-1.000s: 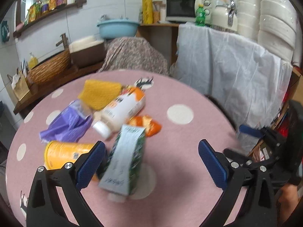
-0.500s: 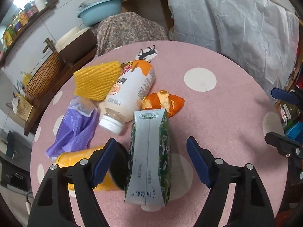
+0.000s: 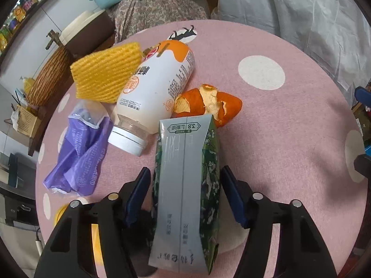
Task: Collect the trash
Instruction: 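Return to the table and grasp the green milk carton with the left tool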
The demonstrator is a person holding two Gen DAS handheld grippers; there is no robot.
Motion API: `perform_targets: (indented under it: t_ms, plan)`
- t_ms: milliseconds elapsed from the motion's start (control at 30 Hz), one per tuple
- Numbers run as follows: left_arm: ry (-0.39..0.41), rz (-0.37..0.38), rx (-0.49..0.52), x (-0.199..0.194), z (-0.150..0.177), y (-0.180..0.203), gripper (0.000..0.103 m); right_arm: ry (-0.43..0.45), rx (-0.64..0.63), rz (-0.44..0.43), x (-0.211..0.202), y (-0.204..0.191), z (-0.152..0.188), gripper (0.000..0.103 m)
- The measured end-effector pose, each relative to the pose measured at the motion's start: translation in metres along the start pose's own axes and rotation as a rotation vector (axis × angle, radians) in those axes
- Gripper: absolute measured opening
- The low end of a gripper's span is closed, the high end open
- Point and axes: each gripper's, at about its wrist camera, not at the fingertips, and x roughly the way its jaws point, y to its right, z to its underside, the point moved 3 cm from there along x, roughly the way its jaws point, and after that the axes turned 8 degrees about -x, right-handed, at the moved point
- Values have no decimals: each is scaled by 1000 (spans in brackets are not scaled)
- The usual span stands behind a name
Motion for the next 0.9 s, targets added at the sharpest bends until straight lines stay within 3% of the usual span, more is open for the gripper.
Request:
perform_targets:
  t_ms: [267,500,733,833,900]
  plan:
    - [29,0,-24,0,2,-1,55,-51,-50,-54,21,-2,-14,86]
    - [110,79,-140,-18,9,-10,55,-89,-93,-78,38,-9,-20,86]
    - [282,212,-300,-76,37,-27,55,-63,-91,-152,35,-18,-29,86]
    - [383,171,-350,-114,50,-49,55,-56,-105,-196,28,-35,-34,86]
    - [452,109,-396,-143,65,-74,55,-47,-128,-281,22,-59,-38,86]
